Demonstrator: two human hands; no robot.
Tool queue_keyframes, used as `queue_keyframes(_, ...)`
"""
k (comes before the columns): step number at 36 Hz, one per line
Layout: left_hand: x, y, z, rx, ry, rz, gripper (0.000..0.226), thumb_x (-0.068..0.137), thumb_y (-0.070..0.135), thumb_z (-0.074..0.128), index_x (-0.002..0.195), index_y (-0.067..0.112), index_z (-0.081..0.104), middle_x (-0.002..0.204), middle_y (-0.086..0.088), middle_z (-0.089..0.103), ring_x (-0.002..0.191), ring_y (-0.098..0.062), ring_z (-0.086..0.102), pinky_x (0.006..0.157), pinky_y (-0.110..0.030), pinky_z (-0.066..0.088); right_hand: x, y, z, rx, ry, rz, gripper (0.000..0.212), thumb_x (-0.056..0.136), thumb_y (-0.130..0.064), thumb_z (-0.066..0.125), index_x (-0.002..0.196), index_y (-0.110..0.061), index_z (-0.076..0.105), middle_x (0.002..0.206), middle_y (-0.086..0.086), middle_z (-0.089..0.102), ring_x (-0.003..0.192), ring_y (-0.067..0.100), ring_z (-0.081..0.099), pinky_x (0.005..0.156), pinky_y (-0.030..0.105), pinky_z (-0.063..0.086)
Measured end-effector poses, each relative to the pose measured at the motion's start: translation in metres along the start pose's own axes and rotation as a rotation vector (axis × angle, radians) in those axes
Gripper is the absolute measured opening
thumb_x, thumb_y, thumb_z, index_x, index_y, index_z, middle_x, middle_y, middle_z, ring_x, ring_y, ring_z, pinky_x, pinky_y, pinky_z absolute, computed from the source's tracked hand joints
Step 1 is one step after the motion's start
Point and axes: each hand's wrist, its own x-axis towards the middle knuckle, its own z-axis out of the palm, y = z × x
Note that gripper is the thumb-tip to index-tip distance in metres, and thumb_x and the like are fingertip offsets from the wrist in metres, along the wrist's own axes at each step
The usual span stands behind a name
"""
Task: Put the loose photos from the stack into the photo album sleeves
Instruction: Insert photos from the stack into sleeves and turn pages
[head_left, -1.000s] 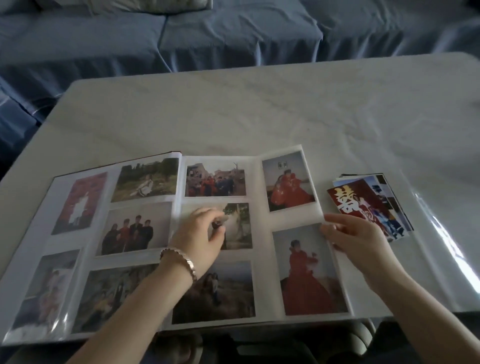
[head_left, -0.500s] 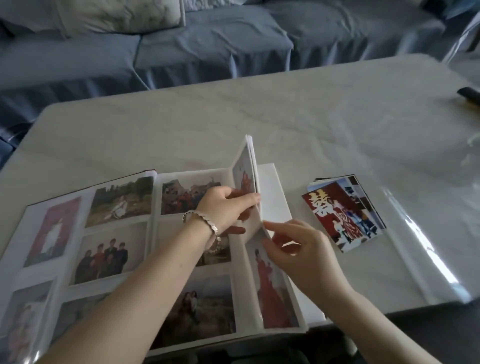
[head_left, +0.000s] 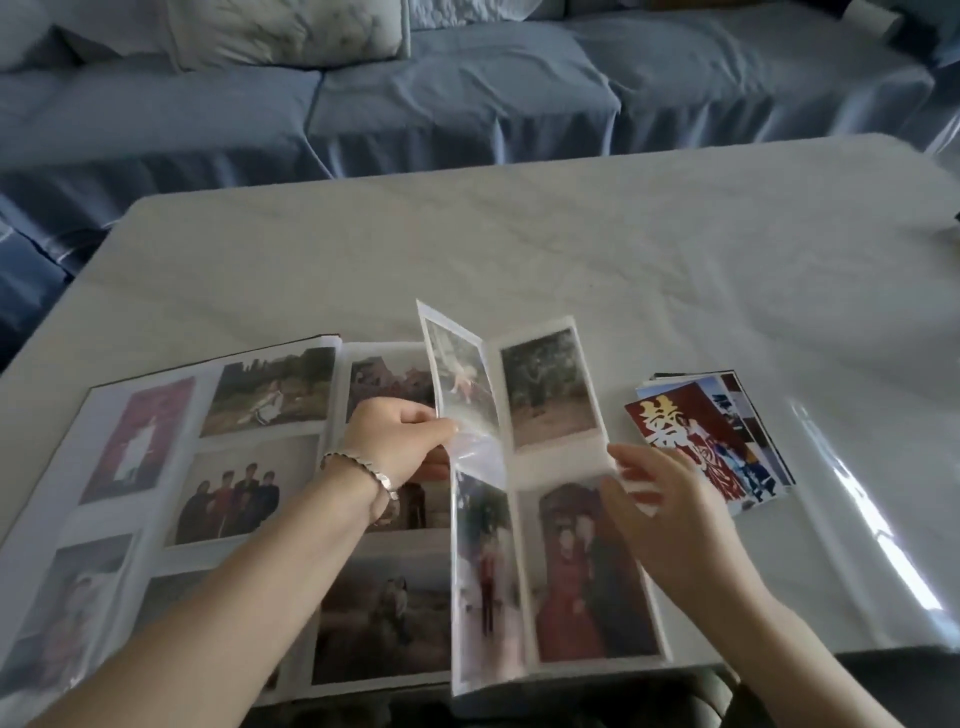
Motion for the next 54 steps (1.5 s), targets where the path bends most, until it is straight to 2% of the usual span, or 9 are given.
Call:
queue_keyframes(4, -0.005, -0.016, -0.036, 0.068, 0.081, 0.010, 0.012, 0.075, 0.025, 0.076, 0.068, 0.021, 0.067, 0.068, 0.011, 0.067, 0.068, -0.005, 0.060, 0.050, -0.011, 0.040, 0.002, -0.006, 0.006, -0.139, -0.018, -0.071, 0.032, 0.086, -0.020, 0.063, 0.118, -0.022, 0.059, 0.113, -0.017, 0.045, 0.099, -0.002, 0.045, 0.071, 0.000, 0.035)
queue_keyframes(8, -0.012, -0.031, -0.081, 0.155, 0.167, 0.089, 0.011, 0.079, 0.027, 0.071, 0.072, 0.028, 0.064, 0.060, 0.021, 0.065, 0.069, -0.002, 0.060, 0.058, -0.017, 0.039, 0.008, -0.029, 0.029, -0.082, -0.165, -0.143, 0.028, 0.087, -0.026, 0.062, 0.114, -0.031, 0.058, 0.113, -0.022, 0.046, 0.080, -0.014, 0.052, 0.065, 0.002, 0.042)
queue_keyframes(13, -0.018, -0.046, -0.144, 0.090, 0.454, 0.200, 0.017, 0.083, 0.019, 0.067, 0.076, 0.031, 0.057, 0.070, 0.017, 0.060, 0.069, -0.003, 0.054, 0.063, -0.019, 0.041, 0.011, -0.067, 0.067, -0.076, -0.347, -0.414, 0.039, 0.088, -0.040, 0.057, 0.125, -0.042, 0.046, 0.120, -0.038, 0.033, 0.099, -0.024, 0.040, 0.084, -0.005, 0.030)
queue_keyframes(21, -0.008, -0.089, -0.234, 0.230, 0.637, 0.013, 0.024, 0.087, 0.004, 0.062, 0.109, -0.005, 0.064, 0.099, -0.014, 0.065, 0.096, -0.028, 0.059, 0.083, -0.027, 0.038, 0.016, -0.118, 0.130, -0.283, -0.571, -0.634, 0.052, 0.092, -0.051, 0.045, 0.140, -0.043, 0.030, 0.152, -0.022, 0.013, 0.135, -0.001, 0.024, 0.101, 0.011, 0.021)
queue_keyframes(31, 0.002, -0.140, -0.235, 0.674, 0.590, -0.185, 0.037, 0.092, 0.010, 0.050, 0.128, 0.001, 0.049, 0.121, -0.023, 0.053, 0.111, -0.037, 0.049, 0.092, -0.040, 0.039, 0.018, -0.119, 0.177, -0.521, -0.649, -0.689, 0.051, 0.096, -0.050, 0.036, 0.144, -0.038, 0.024, 0.155, -0.015, -0.007, 0.142, 0.003, -0.013, 0.111, 0.016, -0.004)
queue_keyframes(36, -0.010, -0.133, -0.185, 0.788, 0.329, 0.251, 0.049, 0.094, 0.027, 0.051, 0.138, 0.010, 0.042, 0.149, -0.011, 0.029, 0.137, -0.025, 0.029, 0.111, -0.032, 0.022, 0.022, -0.114, 0.181, -0.552, -0.645, -0.739, 0.054, 0.094, -0.055, 0.034, 0.145, -0.040, 0.021, 0.155, -0.017, -0.006, 0.131, -0.004, -0.026, 0.099, 0.008, -0.021)
queue_keyframes(45, -0.015, -0.146, -0.154, 0.959, -0.014, 0.173, 0.059, 0.095, 0.055, 0.019, 0.147, 0.037, -0.003, 0.156, 0.013, -0.013, 0.143, -0.005, -0.011, 0.113, -0.024, -0.005, 0.062, -0.126, 0.192, -0.625, -0.531, -0.609, 0.069, 0.092, -0.058, 0.036, 0.149, -0.028, 0.012, 0.157, -0.012, -0.004, 0.143, 0.004, -0.009, 0.116, 0.030, 0.000)
queue_keyframes(51, -0.010, -0.122, -0.149, 0.976, 0.141, 0.141, 0.042, 0.098, 0.036, 0.035, 0.139, 0.025, 0.036, 0.152, 0.006, 0.027, 0.138, -0.011, 0.029, 0.107, -0.027, 0.027, 0.070, -0.130, 0.180, -0.478, -0.492, -0.489, 0.058, 0.093, -0.042, 0.048, 0.144, -0.021, 0.032, 0.156, -0.003, 0.017, 0.142, 0.012, 0.015, 0.112, 0.025, 0.012)
queue_keyframes(54, -0.005, -0.100, -0.139, 1.096, 0.212, 0.122, 0.025, 0.094, 0.030, 0.039, 0.112, 0.020, 0.052, 0.123, 0.001, 0.054, 0.111, -0.020, 0.053, 0.088, -0.028, 0.037, 0.061, -0.113, 0.153, -0.371, -0.383, -0.383, 0.044, 0.092, -0.031, 0.053, 0.134, -0.017, 0.049, 0.145, 0.001, 0.038, 0.133, 0.015, 0.034, 0.107, 0.022, 0.023)
